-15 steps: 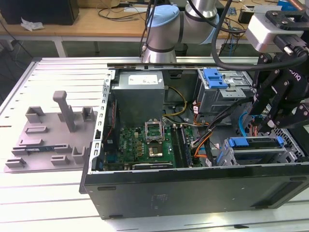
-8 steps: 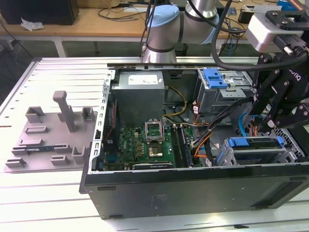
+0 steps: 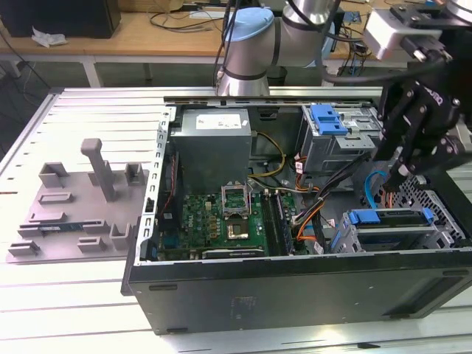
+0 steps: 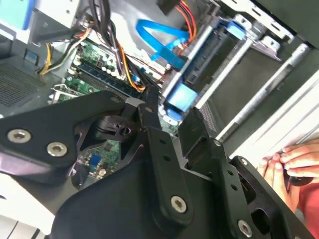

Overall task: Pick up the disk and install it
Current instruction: 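Insert the first disk wire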

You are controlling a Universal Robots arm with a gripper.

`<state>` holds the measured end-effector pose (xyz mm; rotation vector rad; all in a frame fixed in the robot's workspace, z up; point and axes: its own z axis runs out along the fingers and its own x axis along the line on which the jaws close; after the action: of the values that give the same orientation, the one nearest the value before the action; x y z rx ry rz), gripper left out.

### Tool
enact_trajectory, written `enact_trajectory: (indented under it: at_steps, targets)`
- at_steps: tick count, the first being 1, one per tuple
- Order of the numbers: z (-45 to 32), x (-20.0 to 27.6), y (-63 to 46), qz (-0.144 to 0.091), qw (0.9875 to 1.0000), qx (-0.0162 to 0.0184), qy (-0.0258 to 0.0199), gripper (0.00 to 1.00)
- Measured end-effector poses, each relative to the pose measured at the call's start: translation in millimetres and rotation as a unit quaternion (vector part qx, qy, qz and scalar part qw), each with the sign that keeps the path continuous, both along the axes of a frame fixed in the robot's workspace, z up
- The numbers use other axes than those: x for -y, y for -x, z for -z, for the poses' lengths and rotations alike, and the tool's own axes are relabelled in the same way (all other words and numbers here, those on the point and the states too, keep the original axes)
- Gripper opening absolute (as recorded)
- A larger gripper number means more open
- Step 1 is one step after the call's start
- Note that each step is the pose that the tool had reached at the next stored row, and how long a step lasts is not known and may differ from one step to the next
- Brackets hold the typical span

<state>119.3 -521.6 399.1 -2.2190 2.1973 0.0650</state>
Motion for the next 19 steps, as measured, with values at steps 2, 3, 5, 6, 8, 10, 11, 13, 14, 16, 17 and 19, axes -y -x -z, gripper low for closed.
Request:
enact_trajectory:
  at_steps: [2,3,5,6,8,10,11,13,14,16,17,19]
  targets:
    - [-0.1,-8.2,-0.6,0.000,1.0000,0.0000,0.0032,0.44]
    - [0.0,-14.0,-1.1,0.000,1.0000,0.0000,0.0054,0.44]
    - [0.0,-26.3,-2.2,0.000,0.9999,0.0000,0.0106,0.44]
    - [0.0,-32.5,-2.9,0.000,0.9999,0.0000,0.0133,0.44]
    - [0.0,-47.1,-4.7,0.000,0.9998,0.0000,0.0200,0.44]
    - [0.0,-56.1,-6.1,0.000,0.9997,0.0000,0.0242,0.44]
    - [0.0,-62.4,-7.0,0.000,0.9996,-0.0001,0.0272,0.44]
    - [0.1,-73.8,-8.8,0.000,0.9995,-0.0001,0.0325,0.44]
    - [0.1,-79.1,-9.8,0.000,0.9994,-0.0001,0.0352,0.44]
    - [0.2,-86.6,-11.2,0.000,0.9992,-0.0001,0.0390,0.44]
    - [0.2,-93.0,-12.5,0.000,0.9991,-0.0001,0.0422,0.44]
    - [0.4,-97.3,-13.5,0.000,0.9990,-0.0002,0.0450,0.44]
